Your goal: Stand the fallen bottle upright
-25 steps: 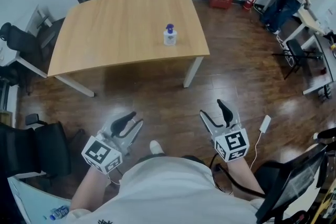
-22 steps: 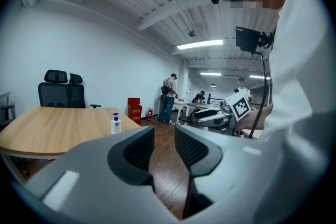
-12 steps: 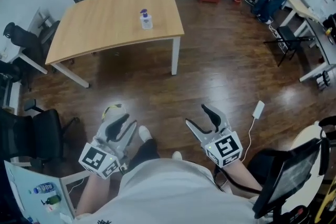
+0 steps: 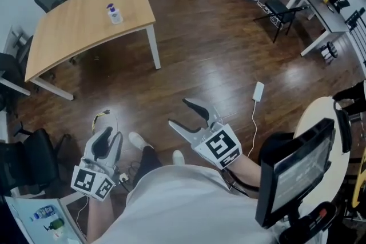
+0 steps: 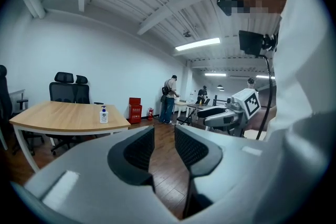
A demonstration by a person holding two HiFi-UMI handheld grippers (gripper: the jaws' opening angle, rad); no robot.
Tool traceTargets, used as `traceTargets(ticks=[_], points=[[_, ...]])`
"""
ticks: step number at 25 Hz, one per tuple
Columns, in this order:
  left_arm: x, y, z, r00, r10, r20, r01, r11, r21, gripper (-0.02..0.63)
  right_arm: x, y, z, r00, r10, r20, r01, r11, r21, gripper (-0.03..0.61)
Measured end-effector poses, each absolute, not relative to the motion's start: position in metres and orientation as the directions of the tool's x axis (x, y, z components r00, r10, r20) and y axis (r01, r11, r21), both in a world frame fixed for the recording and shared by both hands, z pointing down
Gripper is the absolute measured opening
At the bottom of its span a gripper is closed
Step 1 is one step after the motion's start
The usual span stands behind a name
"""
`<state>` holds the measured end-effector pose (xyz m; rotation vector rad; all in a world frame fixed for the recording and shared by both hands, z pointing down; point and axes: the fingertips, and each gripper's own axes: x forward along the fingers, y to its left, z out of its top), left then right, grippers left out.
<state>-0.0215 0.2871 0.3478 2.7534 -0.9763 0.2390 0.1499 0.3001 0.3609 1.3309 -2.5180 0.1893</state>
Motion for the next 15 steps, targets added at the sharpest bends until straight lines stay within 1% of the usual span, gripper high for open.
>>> traceTargets(ticks=[7,15], points=[[-0.013,0.307,0.359,0.778,-0.578,0.247,-0.621,-0.767,0.16,0.121,0.156,0.316,0.366,-0.523,-0.79,0.32,-0.834,0.552,0.0,0.264],[0.0,0.304,0.36,0.794,-0.549,0.261,-0.595,-0.79,0.148,0.121,0.166,0.31,0.373,-0.504,-0.8,0.325,-0.849,0.528,-0.014,0.259]])
